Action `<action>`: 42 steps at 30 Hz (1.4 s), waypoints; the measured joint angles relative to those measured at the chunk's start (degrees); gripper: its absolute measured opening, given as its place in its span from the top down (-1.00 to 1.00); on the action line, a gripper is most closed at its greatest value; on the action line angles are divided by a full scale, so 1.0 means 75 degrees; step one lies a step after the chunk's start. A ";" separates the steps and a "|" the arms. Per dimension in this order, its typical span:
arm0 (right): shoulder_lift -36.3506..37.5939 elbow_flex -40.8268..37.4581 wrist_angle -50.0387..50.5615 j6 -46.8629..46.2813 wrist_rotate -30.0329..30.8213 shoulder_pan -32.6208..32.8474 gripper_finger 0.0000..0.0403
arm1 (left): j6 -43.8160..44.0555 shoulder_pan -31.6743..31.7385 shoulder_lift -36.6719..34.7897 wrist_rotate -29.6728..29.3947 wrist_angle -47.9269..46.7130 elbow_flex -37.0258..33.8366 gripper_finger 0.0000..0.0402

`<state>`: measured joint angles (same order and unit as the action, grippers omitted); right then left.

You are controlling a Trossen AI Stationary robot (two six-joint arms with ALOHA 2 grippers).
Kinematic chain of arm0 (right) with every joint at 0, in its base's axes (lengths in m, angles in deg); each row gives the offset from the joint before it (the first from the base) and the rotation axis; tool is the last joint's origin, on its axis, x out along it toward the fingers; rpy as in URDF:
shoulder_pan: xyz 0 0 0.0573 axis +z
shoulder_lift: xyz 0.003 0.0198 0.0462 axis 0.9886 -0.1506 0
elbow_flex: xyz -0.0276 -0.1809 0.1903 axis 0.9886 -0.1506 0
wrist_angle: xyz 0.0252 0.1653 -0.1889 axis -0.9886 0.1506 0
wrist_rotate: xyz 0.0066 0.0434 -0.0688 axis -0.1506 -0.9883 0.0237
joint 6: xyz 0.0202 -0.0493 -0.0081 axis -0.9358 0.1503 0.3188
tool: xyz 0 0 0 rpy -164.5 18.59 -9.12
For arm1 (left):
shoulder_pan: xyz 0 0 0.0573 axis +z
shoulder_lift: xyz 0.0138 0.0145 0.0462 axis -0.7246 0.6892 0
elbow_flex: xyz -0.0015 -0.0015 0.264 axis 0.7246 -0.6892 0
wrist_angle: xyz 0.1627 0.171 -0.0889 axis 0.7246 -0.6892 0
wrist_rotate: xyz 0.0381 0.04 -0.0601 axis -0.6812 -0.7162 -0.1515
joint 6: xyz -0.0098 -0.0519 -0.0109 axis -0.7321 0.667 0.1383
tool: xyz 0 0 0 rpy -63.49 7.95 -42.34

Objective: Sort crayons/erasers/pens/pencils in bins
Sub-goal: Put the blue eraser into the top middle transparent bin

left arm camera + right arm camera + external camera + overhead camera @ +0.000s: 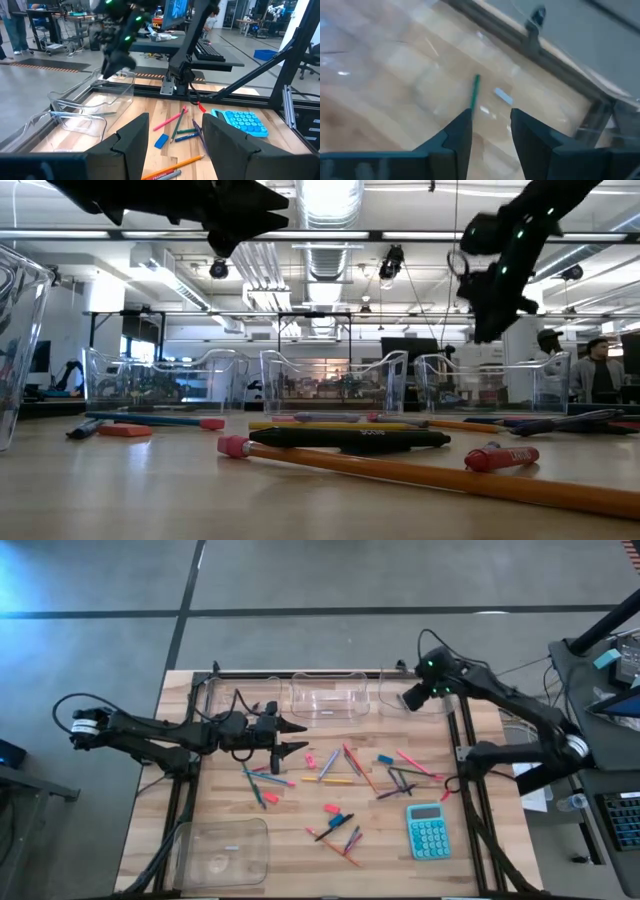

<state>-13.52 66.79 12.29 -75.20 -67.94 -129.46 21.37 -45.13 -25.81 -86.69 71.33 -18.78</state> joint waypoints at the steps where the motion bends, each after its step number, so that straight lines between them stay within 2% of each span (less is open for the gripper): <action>1: 0.0268 -0.0035 0.0058 -0.0053 -0.0009 0.0220 0.40 | 0.0000 0.0000 0.0000 -0.0003 0.0003 0.0000 0.15; 5: 0.1210 -0.0183 0.0230 -0.0428 -0.0043 0.1362 0.41 | -0.0001 0.0000 0.0000 -0.0003 -0.0021 0.0000 0.15; 10: 0.1814 -0.0284 0.0331 -0.0932 -0.0041 0.2926 0.41 | 0.0006 0.0000 0.0000 -0.0003 -0.0147 -0.0003 0.15; 16: 0.1789 -0.0327 0.0652 -0.0942 0.0426 0.4698 0.41 | 0.0012 0.0000 0.0000 -0.0003 -0.0199 -0.0003 0.15; 21: 0.1437 -0.0659 0.0681 -0.0935 0.0563 0.5779 0.41 | 0.0012 0.0000 0.0000 -0.0003 -0.0242 -0.0003 0.15; 28: 0.0722 -0.1178 0.0675 -0.1144 0.0581 0.6418 0.41 | 0.0015 0.0000 0.0000 -0.0003 -0.0337 -0.0003 0.15; 36: -0.0424 -0.1319 0.0299 0.0231 0.0822 0.6625 0.41 | 0.0020 0.0000 0.0000 -0.0003 -0.0332 -0.0003 0.15; 42: -0.1230 -0.1319 0.0148 0.0474 0.0903 0.6619 0.41 | 0.0012 0.0002 0.0000 -0.0003 -0.0330 -0.0003 0.15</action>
<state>-22.75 56.90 13.39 -71.64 -61.17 -79.82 21.45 -45.12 -25.81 -86.71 68.86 -18.80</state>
